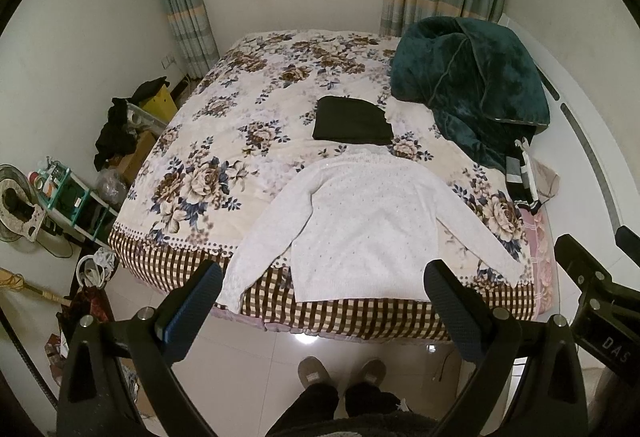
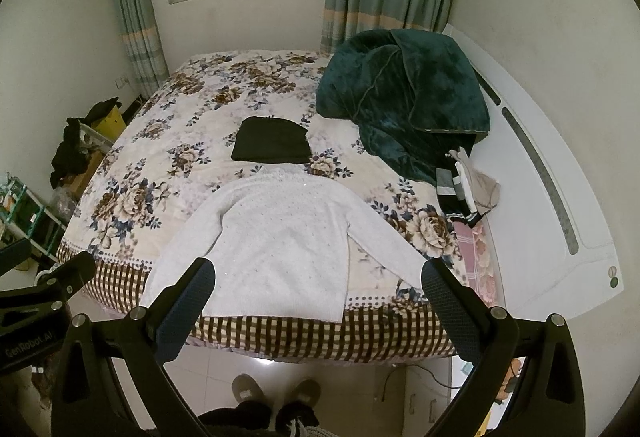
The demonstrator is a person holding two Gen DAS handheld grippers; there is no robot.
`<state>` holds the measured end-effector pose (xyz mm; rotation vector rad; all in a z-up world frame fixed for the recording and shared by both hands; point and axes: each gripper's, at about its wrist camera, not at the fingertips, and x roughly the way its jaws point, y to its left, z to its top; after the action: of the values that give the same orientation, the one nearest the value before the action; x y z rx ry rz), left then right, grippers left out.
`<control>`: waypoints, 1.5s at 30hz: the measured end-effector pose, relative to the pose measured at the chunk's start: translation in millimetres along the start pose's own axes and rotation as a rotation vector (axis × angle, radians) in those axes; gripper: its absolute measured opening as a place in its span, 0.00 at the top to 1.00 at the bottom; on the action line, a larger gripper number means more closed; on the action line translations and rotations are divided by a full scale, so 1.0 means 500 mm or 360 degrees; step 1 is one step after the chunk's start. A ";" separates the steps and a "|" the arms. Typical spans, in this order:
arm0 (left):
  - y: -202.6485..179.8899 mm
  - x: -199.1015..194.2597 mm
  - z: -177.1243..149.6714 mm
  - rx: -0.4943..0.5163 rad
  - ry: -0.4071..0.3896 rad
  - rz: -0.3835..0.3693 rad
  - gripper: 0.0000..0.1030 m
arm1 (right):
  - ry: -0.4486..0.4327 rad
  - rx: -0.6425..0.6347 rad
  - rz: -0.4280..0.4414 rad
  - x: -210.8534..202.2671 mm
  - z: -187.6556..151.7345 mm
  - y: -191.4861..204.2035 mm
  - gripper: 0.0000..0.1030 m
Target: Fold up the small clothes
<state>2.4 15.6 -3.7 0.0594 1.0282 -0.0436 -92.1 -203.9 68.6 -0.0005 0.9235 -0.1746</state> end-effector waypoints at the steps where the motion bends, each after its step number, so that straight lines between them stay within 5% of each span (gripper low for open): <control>1: 0.001 0.000 0.000 -0.0005 0.0001 -0.0003 0.00 | 0.0001 0.0001 0.0001 0.001 0.003 0.004 0.00; 45: 0.014 -0.045 0.059 -0.0023 -0.0053 0.0002 0.00 | -0.0033 -0.0014 0.0012 -0.047 0.037 0.044 0.00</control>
<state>16.4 20.9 31.1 0.0459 0.9950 -0.0359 -88.3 -180.1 96.8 -0.0069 0.9034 -0.1636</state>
